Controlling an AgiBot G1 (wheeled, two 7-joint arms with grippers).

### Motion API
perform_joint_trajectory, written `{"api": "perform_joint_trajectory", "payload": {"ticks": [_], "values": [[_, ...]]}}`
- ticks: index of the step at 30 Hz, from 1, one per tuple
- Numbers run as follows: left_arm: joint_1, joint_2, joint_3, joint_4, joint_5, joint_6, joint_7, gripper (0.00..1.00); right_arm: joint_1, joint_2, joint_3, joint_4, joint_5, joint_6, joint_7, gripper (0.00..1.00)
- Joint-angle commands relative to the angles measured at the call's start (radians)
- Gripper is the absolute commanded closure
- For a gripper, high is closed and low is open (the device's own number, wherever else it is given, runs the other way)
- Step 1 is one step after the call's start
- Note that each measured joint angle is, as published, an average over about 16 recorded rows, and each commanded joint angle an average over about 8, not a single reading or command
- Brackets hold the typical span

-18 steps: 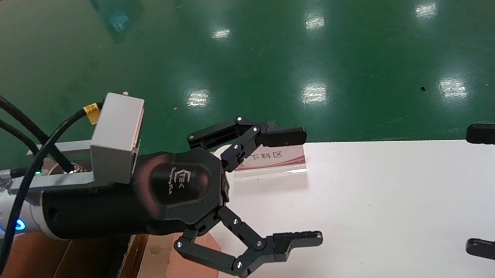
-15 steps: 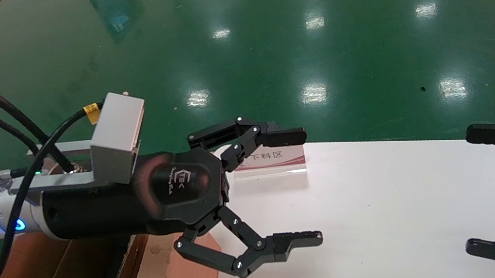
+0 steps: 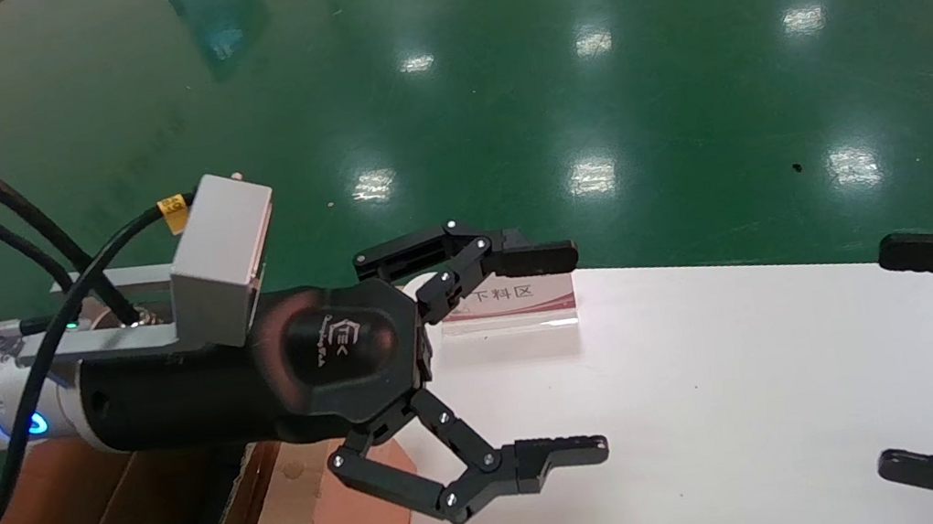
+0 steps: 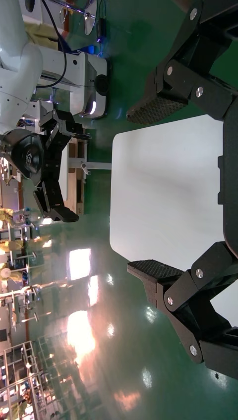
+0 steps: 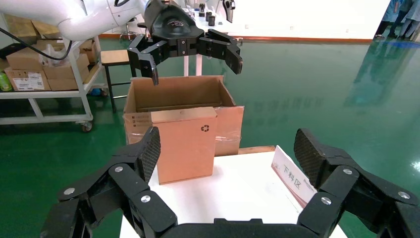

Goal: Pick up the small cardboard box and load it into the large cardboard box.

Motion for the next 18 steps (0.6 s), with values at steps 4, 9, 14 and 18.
{"api": "perform_joint_trajectory", "payload": {"ticks": [4, 9, 14, 18], "values": [[0.000, 0.000, 0.000, 0.000, 0.000, 0.000, 0.000, 0.00, 0.000, 0.000, 0.000, 0.000, 0.000, 0.000, 0.000, 0.00], [0.000, -0.001, 0.002, 0.000, 0.002, -0.003, -0.008, 0.00, 0.000, 0.000, 0.000, 0.000, 0.000, 0.000, 0.000, 0.00], [-0.020, -0.024, 0.022, -0.027, 0.055, -0.040, -0.067, 0.00, 0.000, 0.000, 0.000, -0.001, 0.000, 0.000, 0.000, 0.00], [-0.065, -0.058, 0.048, -0.059, 0.133, -0.073, -0.150, 0.00, 0.001, 0.000, -0.001, -0.001, 0.001, 0.000, 0.000, 0.00]]}}
